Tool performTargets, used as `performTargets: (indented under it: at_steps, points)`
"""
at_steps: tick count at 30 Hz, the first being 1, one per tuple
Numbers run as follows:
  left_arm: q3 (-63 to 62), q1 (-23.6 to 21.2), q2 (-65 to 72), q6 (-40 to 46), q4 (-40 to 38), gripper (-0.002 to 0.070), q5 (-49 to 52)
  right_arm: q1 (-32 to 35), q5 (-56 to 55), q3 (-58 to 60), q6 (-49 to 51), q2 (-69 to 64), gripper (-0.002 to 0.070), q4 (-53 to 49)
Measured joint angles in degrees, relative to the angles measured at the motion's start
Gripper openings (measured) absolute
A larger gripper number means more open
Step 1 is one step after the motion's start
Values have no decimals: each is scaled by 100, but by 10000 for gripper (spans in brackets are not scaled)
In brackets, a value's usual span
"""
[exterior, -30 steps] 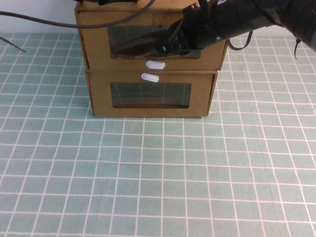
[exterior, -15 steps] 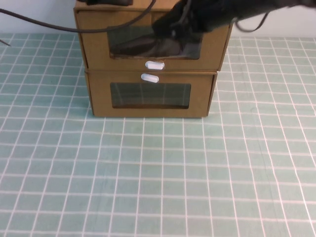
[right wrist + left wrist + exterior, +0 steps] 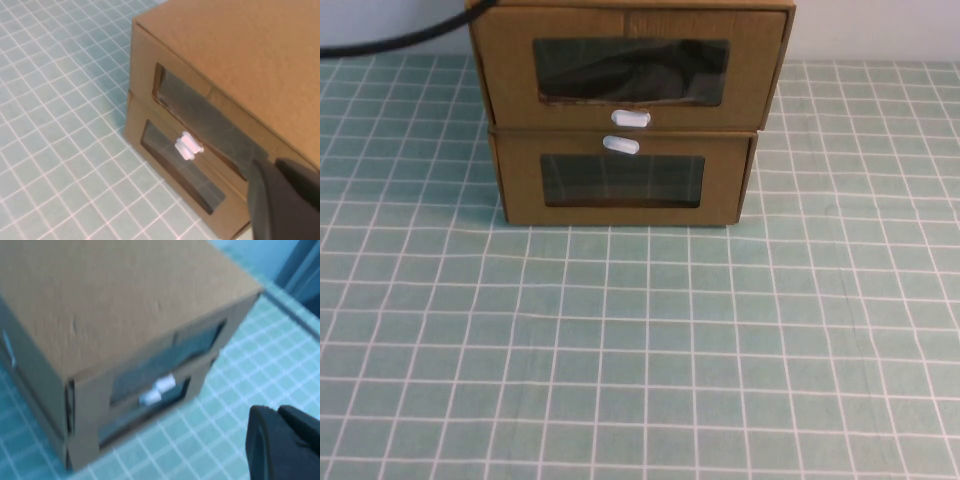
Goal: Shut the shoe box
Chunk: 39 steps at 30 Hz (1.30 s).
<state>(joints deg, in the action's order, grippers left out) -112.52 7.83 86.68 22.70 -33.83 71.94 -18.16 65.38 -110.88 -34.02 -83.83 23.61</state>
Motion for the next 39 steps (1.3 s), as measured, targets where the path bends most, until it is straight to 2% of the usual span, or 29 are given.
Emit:
performTargets:
  at_steps: [4,7,15,19,25,33,36,39]
  points:
    - [1269,0,-1034,122,252,-4,15,0,-231,619,41,707,-11,82]
    - [2273,0,-1865,240,367,-4,-71,0,-868,1402,55,1376,-11,185]
    - [4643,0,-4523,227,1086,-4,-1397,13,-2975,4188,59,3299,-11,554]
    - [5703,0,-5707,-136,1111,-4,-1852,13,-3583,5541,82,4371,-11,708]
    - [6834,0,-7263,-625,850,-4,-1882,13,-3926,6916,100,6074,-11,720]
    - [7984,0,-8402,-870,765,-4,-2247,13,-4311,8396,100,7570,-11,463]
    - [8586,0,-8417,-880,789,-4,-2928,13,-4719,9048,100,7634,-11,311]
    - [9127,0,-8406,-880,789,-4,-4111,13,-5083,9544,109,7634,-11,287]
